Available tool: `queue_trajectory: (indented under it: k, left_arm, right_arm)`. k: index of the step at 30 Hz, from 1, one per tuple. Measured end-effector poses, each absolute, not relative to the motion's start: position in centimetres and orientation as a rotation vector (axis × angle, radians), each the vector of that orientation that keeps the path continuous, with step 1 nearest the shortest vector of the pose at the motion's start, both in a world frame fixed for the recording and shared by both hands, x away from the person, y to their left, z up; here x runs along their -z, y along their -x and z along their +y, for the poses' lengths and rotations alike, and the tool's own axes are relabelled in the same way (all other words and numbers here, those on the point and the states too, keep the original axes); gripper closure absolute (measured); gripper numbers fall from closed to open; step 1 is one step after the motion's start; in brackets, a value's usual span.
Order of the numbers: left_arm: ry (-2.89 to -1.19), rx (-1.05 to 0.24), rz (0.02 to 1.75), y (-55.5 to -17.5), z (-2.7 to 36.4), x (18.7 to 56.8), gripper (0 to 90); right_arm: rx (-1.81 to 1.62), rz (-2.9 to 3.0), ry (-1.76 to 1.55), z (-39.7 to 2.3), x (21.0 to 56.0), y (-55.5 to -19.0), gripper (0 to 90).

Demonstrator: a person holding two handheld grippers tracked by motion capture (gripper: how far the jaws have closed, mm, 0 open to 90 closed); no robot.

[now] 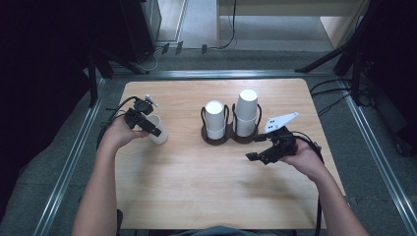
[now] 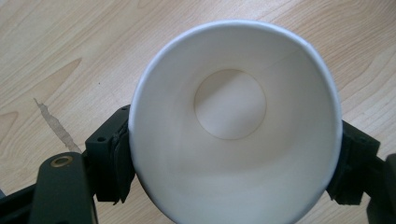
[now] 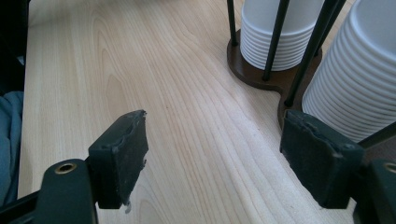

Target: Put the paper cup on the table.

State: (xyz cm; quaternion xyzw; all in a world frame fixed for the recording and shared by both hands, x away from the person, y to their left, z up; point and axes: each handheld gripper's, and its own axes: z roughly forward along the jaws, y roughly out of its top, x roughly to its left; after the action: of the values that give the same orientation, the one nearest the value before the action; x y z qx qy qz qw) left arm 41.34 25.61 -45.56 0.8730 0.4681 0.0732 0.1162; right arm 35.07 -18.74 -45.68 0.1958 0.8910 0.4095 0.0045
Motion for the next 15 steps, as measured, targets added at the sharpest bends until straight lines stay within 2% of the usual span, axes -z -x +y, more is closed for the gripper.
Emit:
queue_trajectory:
  k: [15]
  left_arm:
    - [-2.541,-0.210,1.356,-41.41,25.34,45.76,17.9]
  right_arm:
    - [-1.284,2.792,-0.610,-18.74,45.66,-35.07,23.3]
